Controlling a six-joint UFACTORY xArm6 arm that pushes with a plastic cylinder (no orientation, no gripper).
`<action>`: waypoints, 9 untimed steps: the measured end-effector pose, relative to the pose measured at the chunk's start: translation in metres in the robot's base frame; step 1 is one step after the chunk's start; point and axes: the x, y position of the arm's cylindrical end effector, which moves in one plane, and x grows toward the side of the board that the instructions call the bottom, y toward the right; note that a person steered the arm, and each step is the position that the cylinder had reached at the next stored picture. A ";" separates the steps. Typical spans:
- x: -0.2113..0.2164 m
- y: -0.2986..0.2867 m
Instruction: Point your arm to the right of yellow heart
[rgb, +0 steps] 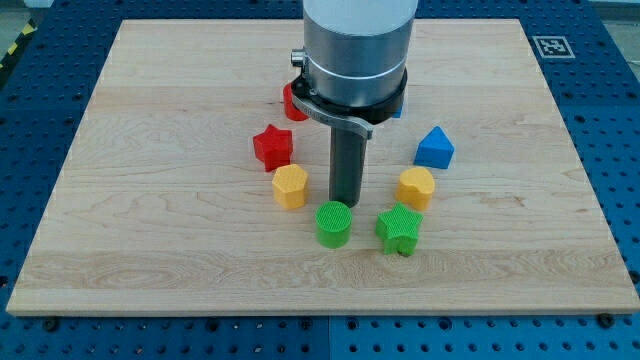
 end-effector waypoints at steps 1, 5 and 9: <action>0.012 0.000; -0.011 0.000; -0.106 0.010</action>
